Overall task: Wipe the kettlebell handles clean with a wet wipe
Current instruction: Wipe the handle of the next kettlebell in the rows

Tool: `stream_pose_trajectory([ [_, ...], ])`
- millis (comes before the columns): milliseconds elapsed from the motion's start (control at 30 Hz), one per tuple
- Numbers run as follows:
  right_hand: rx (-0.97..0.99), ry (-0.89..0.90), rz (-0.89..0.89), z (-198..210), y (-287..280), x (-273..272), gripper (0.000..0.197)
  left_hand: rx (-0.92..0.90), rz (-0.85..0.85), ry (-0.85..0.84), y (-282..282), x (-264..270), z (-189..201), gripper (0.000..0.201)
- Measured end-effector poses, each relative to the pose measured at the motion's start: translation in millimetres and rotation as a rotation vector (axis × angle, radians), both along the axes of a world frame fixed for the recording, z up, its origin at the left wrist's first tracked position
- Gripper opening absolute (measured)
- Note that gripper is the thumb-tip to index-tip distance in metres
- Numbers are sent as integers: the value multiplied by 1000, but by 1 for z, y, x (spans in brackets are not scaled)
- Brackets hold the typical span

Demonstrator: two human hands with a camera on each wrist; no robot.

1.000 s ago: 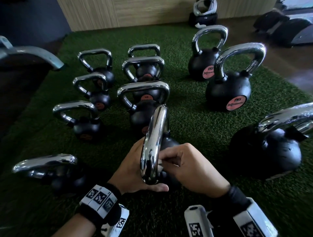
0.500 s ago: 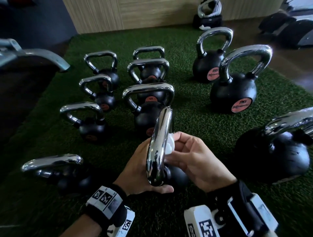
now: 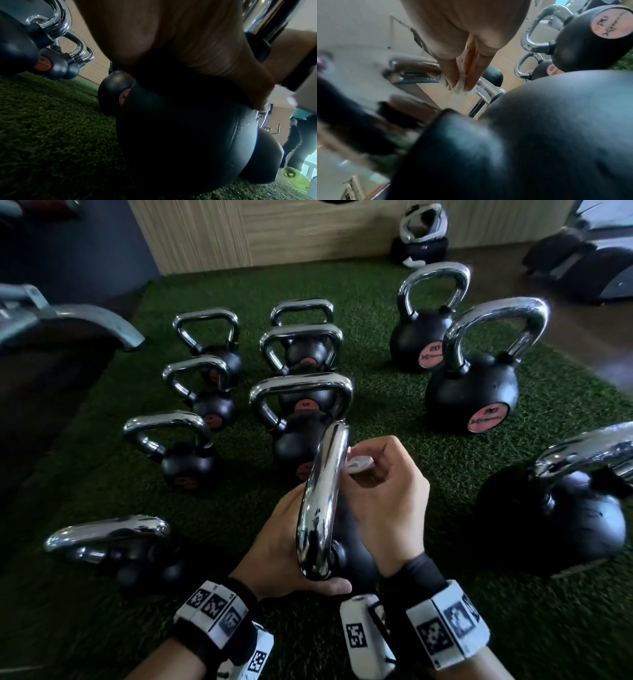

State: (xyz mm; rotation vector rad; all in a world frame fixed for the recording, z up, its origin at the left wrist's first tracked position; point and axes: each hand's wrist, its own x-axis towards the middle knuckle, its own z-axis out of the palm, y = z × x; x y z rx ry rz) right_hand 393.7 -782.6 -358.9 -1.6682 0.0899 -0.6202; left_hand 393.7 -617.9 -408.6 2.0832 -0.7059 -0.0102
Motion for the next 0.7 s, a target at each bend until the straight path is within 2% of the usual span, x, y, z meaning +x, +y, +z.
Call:
stream_pose_trajectory([
  [167,-100,39,-144,1,-2,21,22,-79,-2,-71,-7,-7,13,95],
  [267,-129,113,-182,-2,-8,25,25,-117,25,-162,-15,-12,19,93],
  [367,-179,151,-162,-1,-10,27,23,-149,1,-113,-12,-12,16,86],
  [600,-276,264,-96,5,-6,32,12,-65,-5,-165,-9,-11,22,84],
  [700,-329,236,-76,1,-5,29,16,66,-53,-75,-2,-5,30,86],
])
